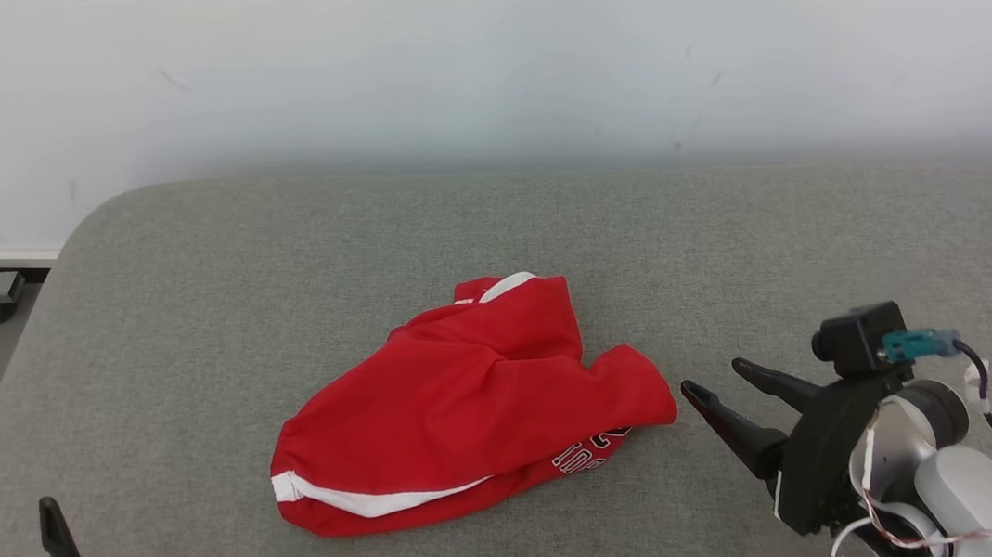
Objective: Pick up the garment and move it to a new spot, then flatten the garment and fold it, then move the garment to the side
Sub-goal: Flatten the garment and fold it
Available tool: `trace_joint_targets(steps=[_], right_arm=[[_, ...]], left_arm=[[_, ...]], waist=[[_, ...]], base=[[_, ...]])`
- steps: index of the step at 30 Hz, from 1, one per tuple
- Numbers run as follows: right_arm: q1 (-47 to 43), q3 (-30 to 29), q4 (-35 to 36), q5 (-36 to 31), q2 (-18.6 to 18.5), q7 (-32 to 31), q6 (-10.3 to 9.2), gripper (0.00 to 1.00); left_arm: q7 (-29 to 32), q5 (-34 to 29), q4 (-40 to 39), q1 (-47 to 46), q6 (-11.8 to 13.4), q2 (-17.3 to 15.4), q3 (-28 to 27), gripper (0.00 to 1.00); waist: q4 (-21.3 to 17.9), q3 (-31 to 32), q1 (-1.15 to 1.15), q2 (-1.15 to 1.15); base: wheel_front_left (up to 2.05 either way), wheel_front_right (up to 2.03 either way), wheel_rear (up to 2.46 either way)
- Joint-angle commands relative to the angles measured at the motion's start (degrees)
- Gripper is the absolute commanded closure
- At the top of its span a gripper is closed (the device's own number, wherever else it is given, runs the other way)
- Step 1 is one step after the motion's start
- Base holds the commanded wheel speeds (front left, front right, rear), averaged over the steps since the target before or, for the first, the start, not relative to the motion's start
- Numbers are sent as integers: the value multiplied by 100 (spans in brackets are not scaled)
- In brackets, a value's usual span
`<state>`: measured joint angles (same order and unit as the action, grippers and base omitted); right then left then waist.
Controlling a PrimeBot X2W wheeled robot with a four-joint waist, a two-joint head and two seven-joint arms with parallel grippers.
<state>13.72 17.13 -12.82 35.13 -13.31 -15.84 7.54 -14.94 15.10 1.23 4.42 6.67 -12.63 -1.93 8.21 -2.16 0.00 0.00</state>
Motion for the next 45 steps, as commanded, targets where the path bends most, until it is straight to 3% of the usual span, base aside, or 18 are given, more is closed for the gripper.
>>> trace_joint_targets(steps=[1, 11, 20, 21, 22, 23, 38, 45], right_arm=[[135, 68, -95, 65, -78, -48, -11, 0], [1095, 910, -1206, 647, -132, -271, -11, 0], [1697, 1535, -2292, 1198, -38, -80, -11, 0], [1744, 1626, -2333, 1244, -49, -32, -11, 13], [1783, 1686, -2374, 1324, -47, 32, -11, 66], [1813, 1761, -2393, 1382, -50, 94, -11, 100], [2306, 2203, -1966, 2442, -571, 1078, -11, 100], [2668, 2293, -1949, 2534, -699, 1175, -11, 100]], left_arm=[[-33, -5, 17, -52, 0, -15, 5, 0], [-33, 48, 71, -186, -76, 32, 98, 0], [-33, 4, 133, -308, -134, 92, 197, 0], [-33, 3, 144, -323, -144, 97, 205, 0], [-33, 2, 149, -340, -150, 107, 206, 0], [-33, 4, 149, -352, -154, 111, 202, 0], [-33, -21, 85, -266, -206, 194, 91, 0], [-33, -73, 126, -327, -264, 244, 152, 0]], waist=[[29, 6, 0, 0], [236, -76, 0, 0], [445, -186, 0, 0], [464, -194, 0, 0], [476, -198, 0, 0], [486, -202, 0, 0], [396, -119, 0, 0], [467, -103, 0, 0]], base=[[0, 0, 0], [0, 0, 0], [0, 0, 0], [0, 0, 0], [0, 0, 0], [0, 0, 0], [0, 0, 0], [0, 0, 0]])
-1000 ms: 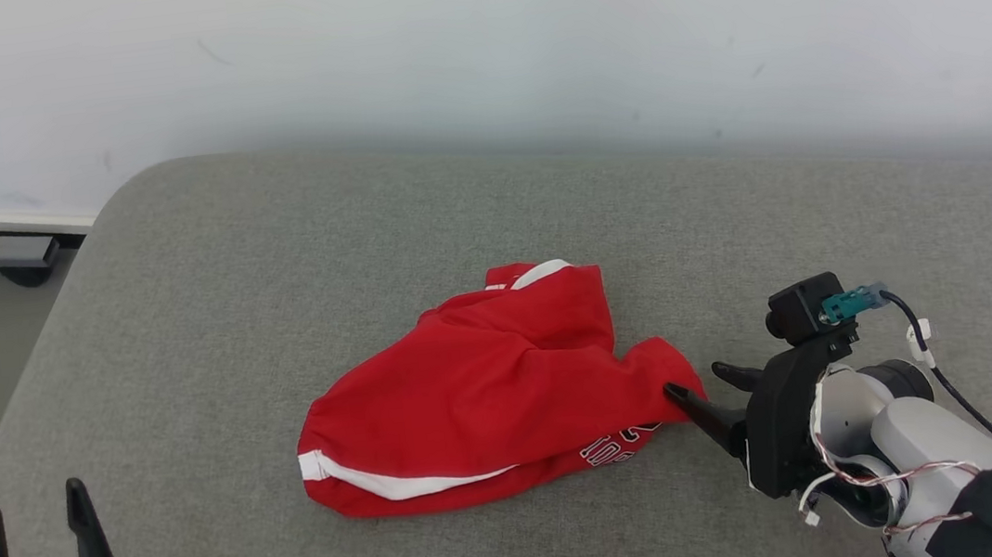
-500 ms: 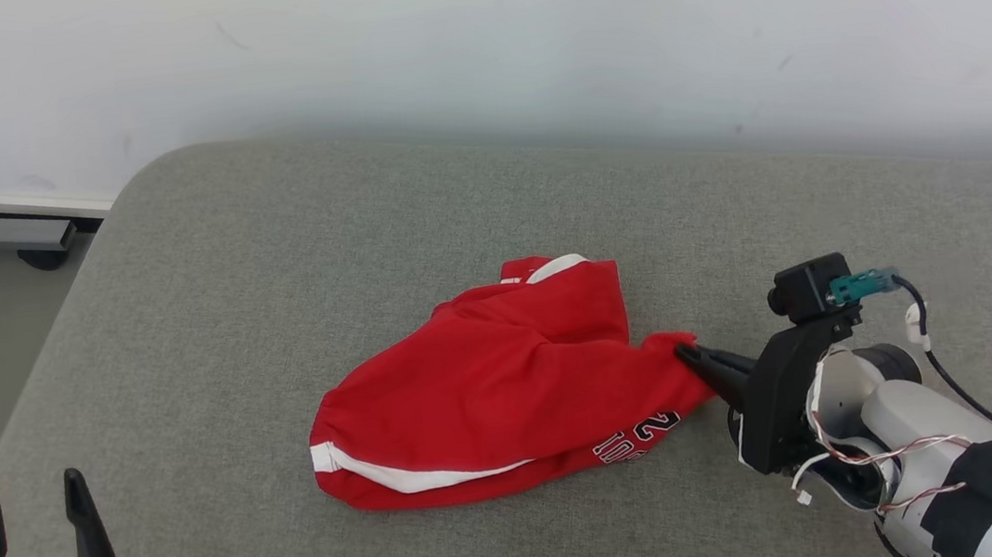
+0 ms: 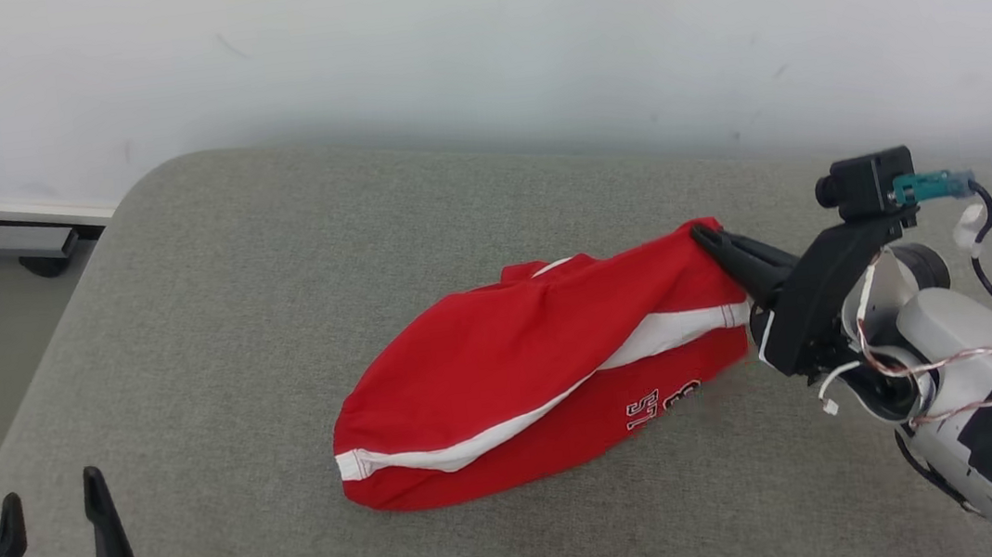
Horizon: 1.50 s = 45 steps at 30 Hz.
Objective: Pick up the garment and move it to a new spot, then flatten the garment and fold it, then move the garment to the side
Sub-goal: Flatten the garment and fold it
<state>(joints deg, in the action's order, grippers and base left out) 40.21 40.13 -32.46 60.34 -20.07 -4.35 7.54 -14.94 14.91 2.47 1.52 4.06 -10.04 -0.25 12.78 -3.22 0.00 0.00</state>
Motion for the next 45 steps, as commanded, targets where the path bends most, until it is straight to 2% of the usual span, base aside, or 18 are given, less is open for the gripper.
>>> trace_joint_targets(steps=[1, 7, 11, 15, 20, 21, 22, 29, 33, 45], right_arm=[[78, 10, -70, 39, -6, -23, -11, 100], [547, 229, -943, 28, 237, -396, -11, 100], [808, 357, -1665, -24, 389, -399, -11, 100], [1030, 546, -2339, -274, 537, -53, -11, 100], [1087, 647, -2795, -343, 686, 567, -11, 100], [1085, 682, -2852, -346, 718, 623, -11, 67], [1080, 724, -2911, -342, 754, 658, -11, 0], [1083, 861, -3058, -238, 652, 1123, -11, 0], [996, 951, -2884, -226, 436, 1530, -11, 0], [500, 841, -1876, -211, -212, 1944, -11, 0]], left_arm=[[-33, -52, 21, -58, -6, -8, -1, 0], [-33, -91, 110, -173, -111, 50, 99, 0], [-33, -139, 166, -302, -164, 122, 215, 0], [-33, -192, 244, -449, -256, 187, 333, 0], [-33, -230, 323, -555, -330, 259, 419, 0], [-33, -234, 331, -571, -343, 270, 420, 0], [-33, -239, 339, -576, -351, 284, 417, 0], [-33, -303, 377, -560, -374, 273, 339, 0], [-33, -335, 349, -561, -399, 271, 311, 0], [-33, -401, 276, -426, -390, 227, 202, 0]], waist=[[35, 5, 0, 0], [198, -28, 0, 0], [347, -98, 0, 0], [470, -176, 0, 0], [523, -235, 0, 0], [520, -243, 0, 0], [506, -247, 0, 0], [284, -212, 0, 0], [123, -188, 0, 0], [-374, -88, 0, 0]], base=[[0, 0, 0], [0, 0, 0], [0, 0, 0], [0, 0, 0], [0, 0, 0], [0, 0, 0], [0, 0, 0], [0, 0, 0], [0, 0, 0], [0, 0, 0]])
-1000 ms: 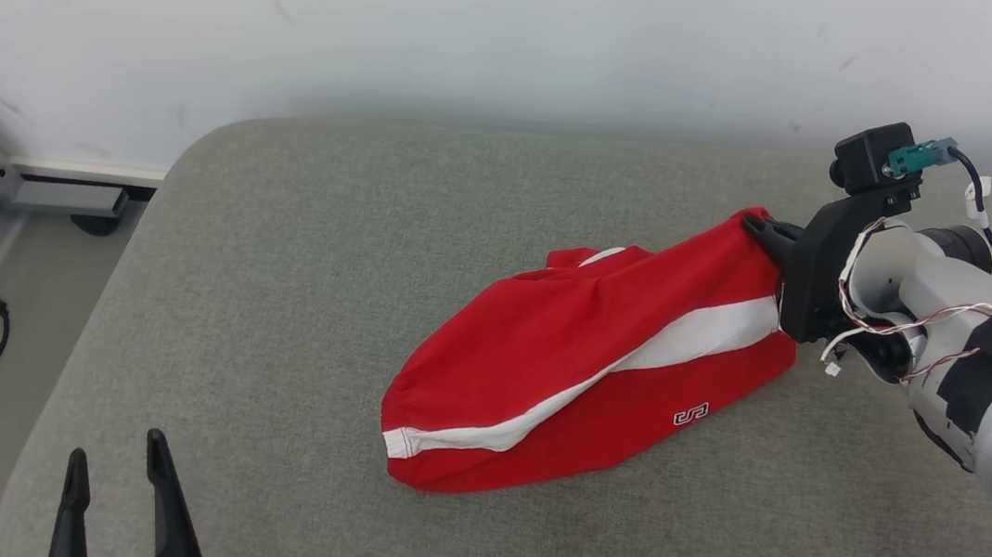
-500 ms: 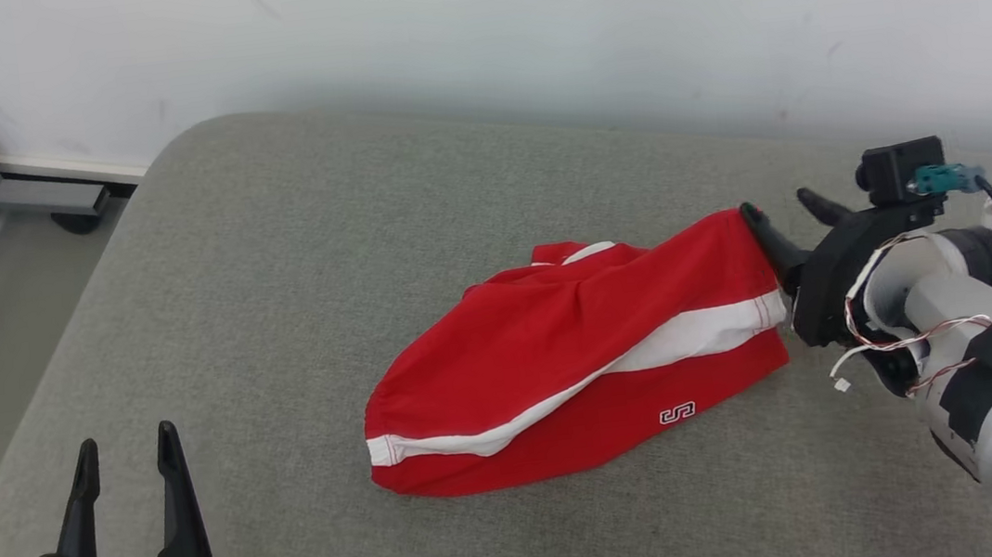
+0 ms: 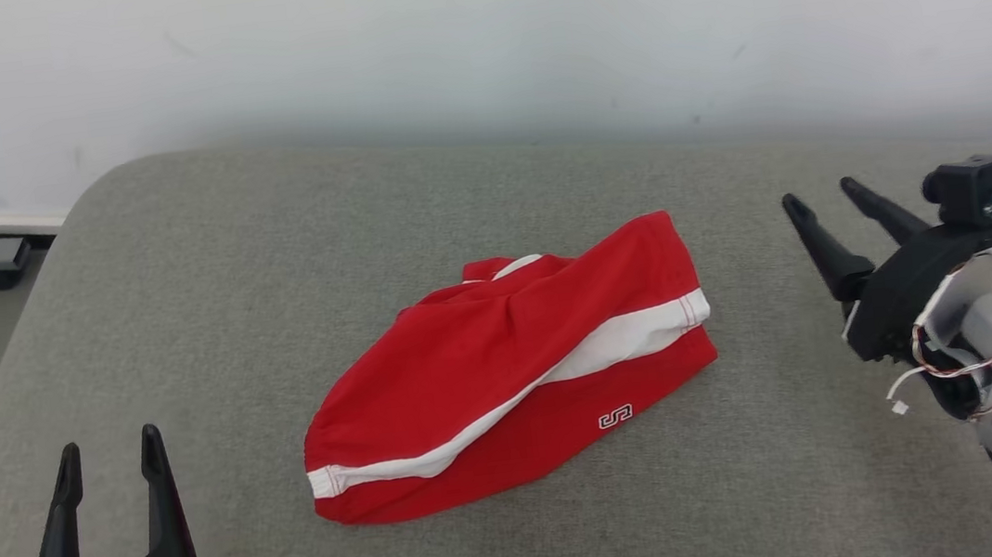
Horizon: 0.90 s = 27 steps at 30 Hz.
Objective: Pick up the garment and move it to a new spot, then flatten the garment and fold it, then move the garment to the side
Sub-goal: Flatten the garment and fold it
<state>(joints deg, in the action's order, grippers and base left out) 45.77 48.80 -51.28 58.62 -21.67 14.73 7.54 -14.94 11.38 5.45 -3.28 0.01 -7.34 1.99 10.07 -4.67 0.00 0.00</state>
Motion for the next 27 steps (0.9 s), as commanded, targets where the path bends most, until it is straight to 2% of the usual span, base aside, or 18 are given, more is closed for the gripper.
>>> trace_joint_targets(steps=[1, 9, 17, 27], right_arm=[[-92, -158, 124, -109, -137, 43, -11, 0], [-1111, -1738, 1096, -1113, -349, 39, -11, 0], [-2226, -3151, 1922, -2113, 7, 39, -11, 0], [-3128, -4088, 2756, -2725, 569, -49, -11, 0]], left_arm=[[-33, -52, -29, 64, 16, -45, -29, 0], [-33, -71, -88, 196, 39, -99, -93, 0], [-33, -18, -135, 377, 88, -123, -193, 0], [-33, 70, -211, 592, 140, -199, -323, 0]], waist=[[-140, 73, 0, 0], [-500, 177, 0, 0], [-835, 316, 0, 0], [-1087, 500, 0, 0]], base=[[0, 0, 0], [0, 0, 0], [0, 0, 0], [0, 0, 0]])
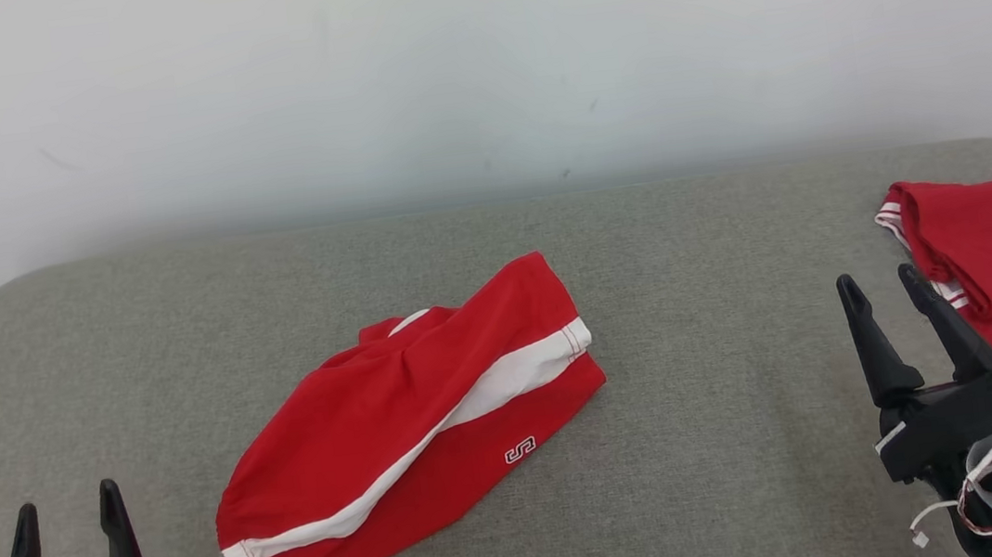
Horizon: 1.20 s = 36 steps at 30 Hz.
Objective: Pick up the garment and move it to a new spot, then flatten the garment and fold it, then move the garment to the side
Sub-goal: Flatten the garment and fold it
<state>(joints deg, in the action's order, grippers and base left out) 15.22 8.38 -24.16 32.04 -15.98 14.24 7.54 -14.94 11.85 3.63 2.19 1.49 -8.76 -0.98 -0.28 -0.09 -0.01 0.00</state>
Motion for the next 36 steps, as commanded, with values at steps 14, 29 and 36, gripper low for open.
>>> trace_joint_targets(steps=[14, 29, 36], right_arm=[[-1136, -809, 1658, -1063, 791, -907, -12, 0], [-1519, -1084, 2367, -1430, 1107, -1616, -12, 0], [-1539, -1110, 2409, -1439, 1137, -1638, -12, 0]], left_arm=[[301, -118, -32, 224, 108, -238, 63, 0], [819, 55, -371, 303, 21, -356, 217, 0], [818, 97, -425, 319, 51, -369, 240, 0]], waist=[[-147, 142, 1, 0], [-258, 170, 1, 0], [-329, 152, 1, 0]], base=[[0, 0, 0], [0, 0, 0], [0, 0, 0]])
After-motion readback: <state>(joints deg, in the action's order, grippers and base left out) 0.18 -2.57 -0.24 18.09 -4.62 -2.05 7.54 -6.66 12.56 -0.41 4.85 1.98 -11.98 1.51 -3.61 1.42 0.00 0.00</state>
